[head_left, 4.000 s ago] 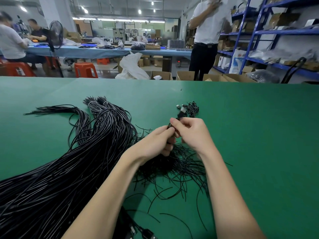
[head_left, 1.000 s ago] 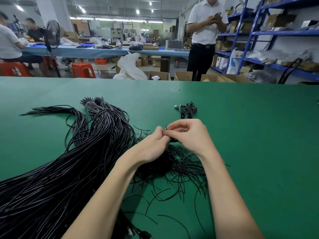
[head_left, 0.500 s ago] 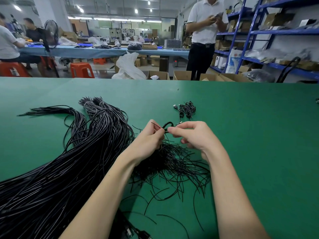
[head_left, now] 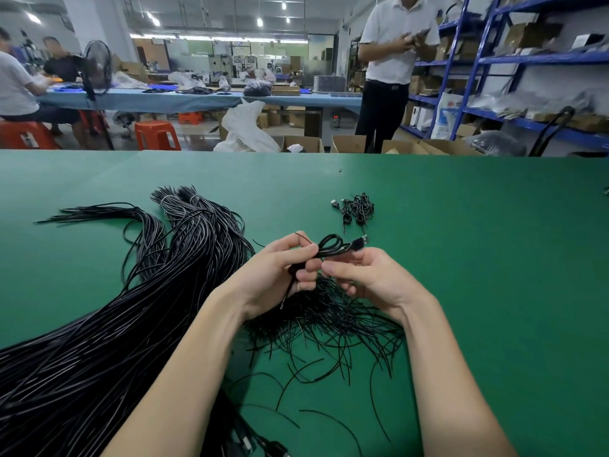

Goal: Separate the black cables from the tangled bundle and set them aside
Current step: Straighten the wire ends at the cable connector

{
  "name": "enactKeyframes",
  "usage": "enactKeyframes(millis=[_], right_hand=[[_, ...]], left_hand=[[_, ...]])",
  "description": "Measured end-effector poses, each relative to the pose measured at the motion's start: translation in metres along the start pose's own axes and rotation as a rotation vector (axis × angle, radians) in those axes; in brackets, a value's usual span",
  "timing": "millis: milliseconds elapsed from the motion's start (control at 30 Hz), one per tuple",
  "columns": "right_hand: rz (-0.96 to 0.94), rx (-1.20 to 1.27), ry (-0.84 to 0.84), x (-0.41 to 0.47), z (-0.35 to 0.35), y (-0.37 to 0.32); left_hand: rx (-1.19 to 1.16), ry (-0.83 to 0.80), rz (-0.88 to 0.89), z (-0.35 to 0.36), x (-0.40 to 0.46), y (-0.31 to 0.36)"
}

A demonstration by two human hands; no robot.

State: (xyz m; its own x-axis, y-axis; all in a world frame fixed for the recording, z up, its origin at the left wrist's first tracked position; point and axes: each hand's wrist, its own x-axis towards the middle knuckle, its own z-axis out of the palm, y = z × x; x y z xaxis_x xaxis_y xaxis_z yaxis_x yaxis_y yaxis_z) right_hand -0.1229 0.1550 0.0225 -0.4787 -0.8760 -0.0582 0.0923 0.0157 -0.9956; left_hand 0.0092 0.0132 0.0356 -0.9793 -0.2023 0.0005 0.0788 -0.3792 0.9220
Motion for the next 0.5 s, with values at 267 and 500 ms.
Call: enactKeyframes(millis=[267, 500], right_hand=[[-0.114, -0.253, -0.142, -0.006, -0.010, -0.002], [0.006, -0.631, -0.308, -0.007, -0.012, -0.027]], left_hand=[[0.071, -0.155, -0.189, -0.008, -0.008, 0.007], [0.688, -0.249, -0.284, 0.000, -0.014, 0.022]])
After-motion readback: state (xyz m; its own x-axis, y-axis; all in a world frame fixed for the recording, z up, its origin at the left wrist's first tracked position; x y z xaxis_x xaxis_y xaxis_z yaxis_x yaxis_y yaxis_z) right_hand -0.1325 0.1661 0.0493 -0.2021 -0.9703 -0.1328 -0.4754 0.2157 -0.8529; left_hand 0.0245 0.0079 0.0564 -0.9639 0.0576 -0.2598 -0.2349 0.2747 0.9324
